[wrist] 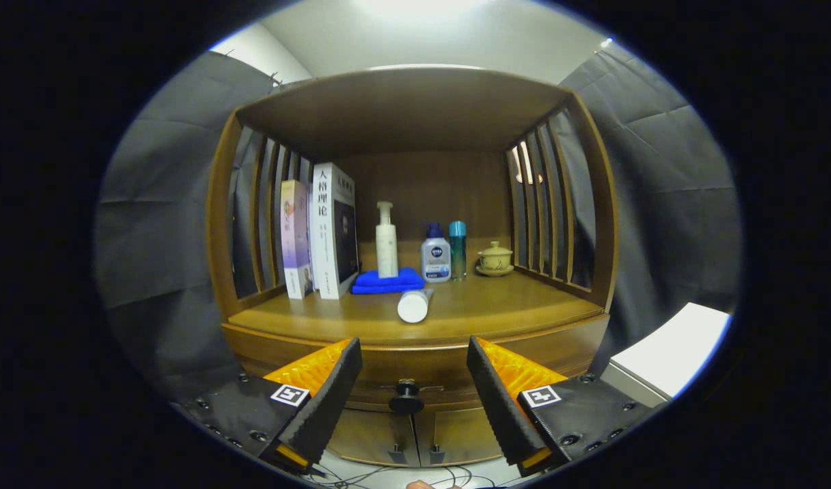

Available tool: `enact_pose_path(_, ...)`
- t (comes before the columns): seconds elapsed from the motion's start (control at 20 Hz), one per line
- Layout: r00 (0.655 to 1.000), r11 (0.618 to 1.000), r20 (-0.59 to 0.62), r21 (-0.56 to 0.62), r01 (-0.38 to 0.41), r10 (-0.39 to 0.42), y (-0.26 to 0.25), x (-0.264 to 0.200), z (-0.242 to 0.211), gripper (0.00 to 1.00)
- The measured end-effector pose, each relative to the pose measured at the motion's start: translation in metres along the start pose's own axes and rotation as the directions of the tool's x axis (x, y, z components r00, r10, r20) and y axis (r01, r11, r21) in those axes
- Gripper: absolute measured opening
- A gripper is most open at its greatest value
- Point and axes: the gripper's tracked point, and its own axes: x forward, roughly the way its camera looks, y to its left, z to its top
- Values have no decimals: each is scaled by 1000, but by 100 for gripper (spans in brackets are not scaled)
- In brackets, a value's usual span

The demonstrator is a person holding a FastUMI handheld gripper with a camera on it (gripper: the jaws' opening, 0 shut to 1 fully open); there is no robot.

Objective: Pull open the drawer, take out the items inside it, and place them on the countertop above the cabinet.

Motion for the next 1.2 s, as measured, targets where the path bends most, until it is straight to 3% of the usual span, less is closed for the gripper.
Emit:
enact_pose_path(0.2, 999, 1000, 47, 3, -9, 9, -16, -27, 25, 98)
enact_pose_path(0.55, 985, 999, 168, -16, 52, -48, -52, -75, 64, 97)
enact_pose_path(0.7, 975, 993, 208, -78, 92, -74, -65, -86, 79, 97)
enact_pose_path(1.2, 964, 995, 259, -55, 80, -63, -53, -114, 126, 96)
